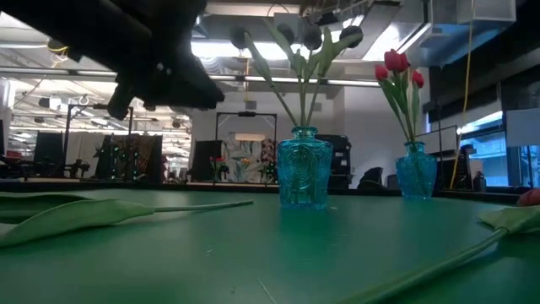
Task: Sort flowers into vase by color
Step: Put the pink tulip into the green vase
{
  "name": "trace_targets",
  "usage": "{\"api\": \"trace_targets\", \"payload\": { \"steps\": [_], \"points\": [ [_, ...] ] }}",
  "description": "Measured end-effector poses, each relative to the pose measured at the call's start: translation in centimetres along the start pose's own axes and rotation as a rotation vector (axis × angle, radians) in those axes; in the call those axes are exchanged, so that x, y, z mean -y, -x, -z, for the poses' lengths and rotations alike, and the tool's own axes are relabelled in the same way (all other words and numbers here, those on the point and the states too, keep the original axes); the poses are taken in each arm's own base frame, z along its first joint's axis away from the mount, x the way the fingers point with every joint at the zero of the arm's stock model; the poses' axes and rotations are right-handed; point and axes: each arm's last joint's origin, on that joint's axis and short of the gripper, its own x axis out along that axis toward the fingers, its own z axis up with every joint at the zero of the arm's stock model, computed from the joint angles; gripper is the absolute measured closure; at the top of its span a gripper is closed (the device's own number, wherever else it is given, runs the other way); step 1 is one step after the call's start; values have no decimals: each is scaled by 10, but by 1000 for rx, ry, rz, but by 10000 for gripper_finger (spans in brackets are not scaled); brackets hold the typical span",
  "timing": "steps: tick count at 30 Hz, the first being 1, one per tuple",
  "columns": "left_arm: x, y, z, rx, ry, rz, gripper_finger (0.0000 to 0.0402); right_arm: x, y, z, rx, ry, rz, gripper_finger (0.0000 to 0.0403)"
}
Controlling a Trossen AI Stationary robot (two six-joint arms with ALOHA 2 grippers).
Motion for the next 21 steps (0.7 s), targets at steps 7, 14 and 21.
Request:
{"api": "trace_targets", "payload": {
  "steps": [7,14,21],
  "points": [
    [19,9,-7,27,47,134,336,-17,10,-17,48,47,-263,398],
    [28,18,-8,24,51,215,336,-25,17,-25,6,24,-328,392],
    [29,25,-5,27,44,226,336,-26,33,-19,-126,-17,-322,396]
  ]
}}
